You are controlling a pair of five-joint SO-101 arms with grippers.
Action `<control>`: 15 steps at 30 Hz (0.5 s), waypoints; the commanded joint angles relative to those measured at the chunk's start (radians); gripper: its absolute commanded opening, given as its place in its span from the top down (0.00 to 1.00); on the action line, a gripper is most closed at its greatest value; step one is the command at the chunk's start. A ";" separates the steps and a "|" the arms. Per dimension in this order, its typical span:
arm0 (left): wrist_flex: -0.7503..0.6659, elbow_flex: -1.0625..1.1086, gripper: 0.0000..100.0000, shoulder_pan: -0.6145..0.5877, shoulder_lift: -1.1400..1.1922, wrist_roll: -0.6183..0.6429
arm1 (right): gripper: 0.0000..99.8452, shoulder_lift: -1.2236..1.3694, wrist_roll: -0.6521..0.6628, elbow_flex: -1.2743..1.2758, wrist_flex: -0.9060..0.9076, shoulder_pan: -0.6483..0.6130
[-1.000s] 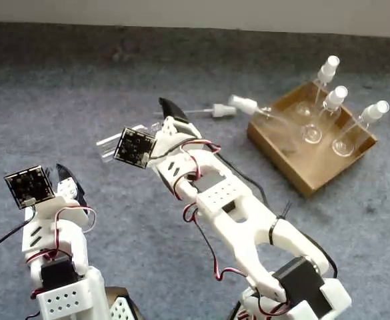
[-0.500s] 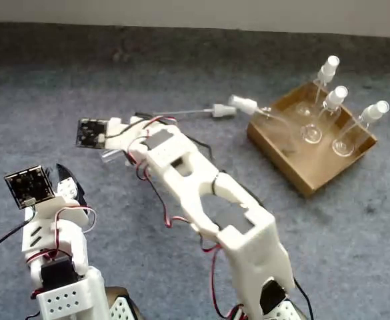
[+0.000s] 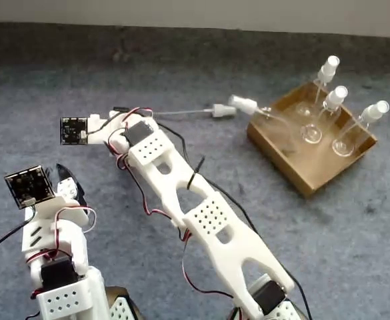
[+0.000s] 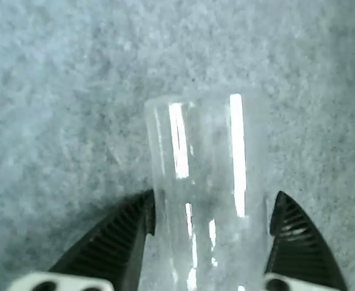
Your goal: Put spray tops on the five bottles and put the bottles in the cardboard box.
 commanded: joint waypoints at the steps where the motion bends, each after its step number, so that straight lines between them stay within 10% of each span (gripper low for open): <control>1: -0.025 0.021 0.99 -0.018 -0.007 0.005 | 0.85 0.033 0.009 -0.133 0.001 0.007; 15: -0.025 0.021 0.99 -0.018 -0.007 0.005 | 0.90 0.058 0.009 -0.308 0.458 0.051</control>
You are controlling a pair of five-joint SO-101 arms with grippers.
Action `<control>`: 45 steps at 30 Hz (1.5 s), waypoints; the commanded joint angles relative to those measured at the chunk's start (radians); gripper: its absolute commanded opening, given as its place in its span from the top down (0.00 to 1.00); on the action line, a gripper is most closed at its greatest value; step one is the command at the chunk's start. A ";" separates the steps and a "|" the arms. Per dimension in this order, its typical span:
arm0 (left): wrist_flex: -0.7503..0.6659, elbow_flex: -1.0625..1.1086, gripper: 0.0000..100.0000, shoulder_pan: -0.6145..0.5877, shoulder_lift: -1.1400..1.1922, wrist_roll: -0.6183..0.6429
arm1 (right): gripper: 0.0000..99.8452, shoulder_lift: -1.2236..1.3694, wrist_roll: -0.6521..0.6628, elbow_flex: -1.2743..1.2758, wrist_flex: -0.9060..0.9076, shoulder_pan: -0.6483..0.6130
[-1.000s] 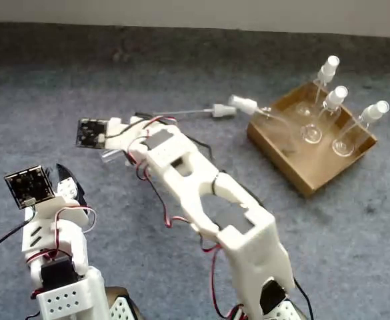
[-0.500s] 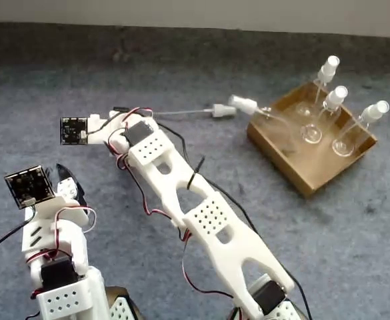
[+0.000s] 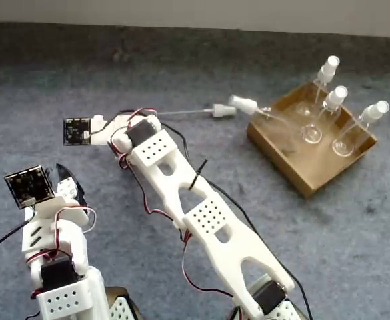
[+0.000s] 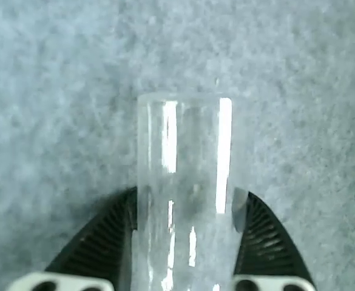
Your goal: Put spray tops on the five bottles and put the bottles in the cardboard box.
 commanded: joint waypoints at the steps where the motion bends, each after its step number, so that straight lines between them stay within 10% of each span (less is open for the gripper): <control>1: -0.021 0.021 0.99 -0.018 -0.007 0.005 | 0.90 -0.005 0.012 -0.137 0.197 0.044; 24: -0.021 0.021 0.99 -0.016 -0.005 0.005 | 0.90 -0.260 0.002 -0.213 0.435 0.162; 45: -0.020 0.021 0.99 -0.012 -0.005 0.005 | 0.90 -0.799 -0.305 -0.209 0.437 0.196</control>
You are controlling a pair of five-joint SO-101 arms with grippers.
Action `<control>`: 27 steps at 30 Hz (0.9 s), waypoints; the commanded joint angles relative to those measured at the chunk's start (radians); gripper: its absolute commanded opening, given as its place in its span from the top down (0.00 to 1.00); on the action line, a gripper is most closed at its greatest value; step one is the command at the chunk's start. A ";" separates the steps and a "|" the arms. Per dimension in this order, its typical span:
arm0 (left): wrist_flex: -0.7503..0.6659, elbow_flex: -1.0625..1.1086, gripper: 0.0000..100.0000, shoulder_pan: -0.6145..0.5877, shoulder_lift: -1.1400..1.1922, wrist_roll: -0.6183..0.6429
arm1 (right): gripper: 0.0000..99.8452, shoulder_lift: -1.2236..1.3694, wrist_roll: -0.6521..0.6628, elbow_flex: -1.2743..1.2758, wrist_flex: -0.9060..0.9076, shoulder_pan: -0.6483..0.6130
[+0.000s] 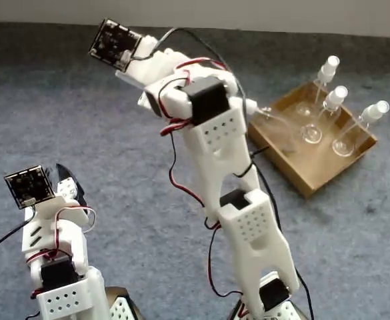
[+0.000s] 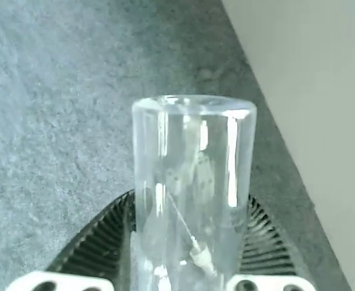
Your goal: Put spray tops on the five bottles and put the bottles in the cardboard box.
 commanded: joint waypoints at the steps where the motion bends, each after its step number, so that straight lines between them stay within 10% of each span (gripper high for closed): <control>1: -0.020 0.021 0.99 -0.012 -0.005 0.005 | 0.90 -0.137 -0.012 -0.117 0.024 0.039; 27: -0.018 0.021 0.99 -0.008 -0.005 0.005 | 0.90 -0.690 -0.149 -0.117 0.024 0.077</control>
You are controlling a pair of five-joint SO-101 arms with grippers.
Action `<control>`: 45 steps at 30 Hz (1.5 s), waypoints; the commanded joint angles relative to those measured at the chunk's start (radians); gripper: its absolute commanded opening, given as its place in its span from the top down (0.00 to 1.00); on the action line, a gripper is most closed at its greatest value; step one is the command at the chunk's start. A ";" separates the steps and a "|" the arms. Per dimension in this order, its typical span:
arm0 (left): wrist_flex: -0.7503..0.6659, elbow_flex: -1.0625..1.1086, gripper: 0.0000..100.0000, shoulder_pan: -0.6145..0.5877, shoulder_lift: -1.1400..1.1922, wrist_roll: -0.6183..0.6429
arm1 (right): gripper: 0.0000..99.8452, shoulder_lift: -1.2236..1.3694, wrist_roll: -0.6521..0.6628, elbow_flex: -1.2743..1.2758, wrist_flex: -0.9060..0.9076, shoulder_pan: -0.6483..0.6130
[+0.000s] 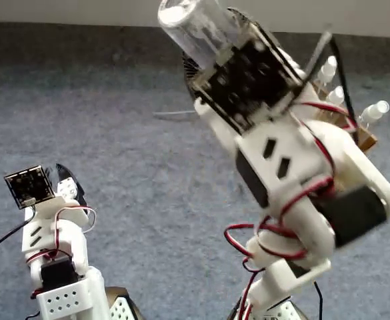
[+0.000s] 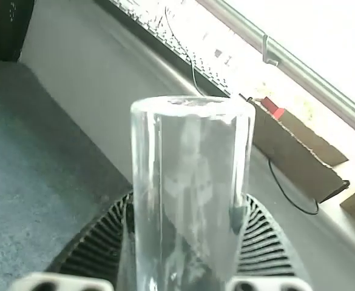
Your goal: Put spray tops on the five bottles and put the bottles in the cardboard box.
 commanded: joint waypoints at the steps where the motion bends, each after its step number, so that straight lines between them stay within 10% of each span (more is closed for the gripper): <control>1: -0.018 0.021 0.99 -0.008 -0.005 0.005 | 0.90 -0.076 -0.012 -0.114 0.022 0.047; 35: -0.018 0.021 0.99 0.012 -0.005 0.005 | 0.90 -0.340 -0.097 -0.102 0.022 0.191; 45: -0.018 0.021 0.99 0.012 -0.005 0.005 | 0.91 -0.628 -0.100 0.426 0.019 0.189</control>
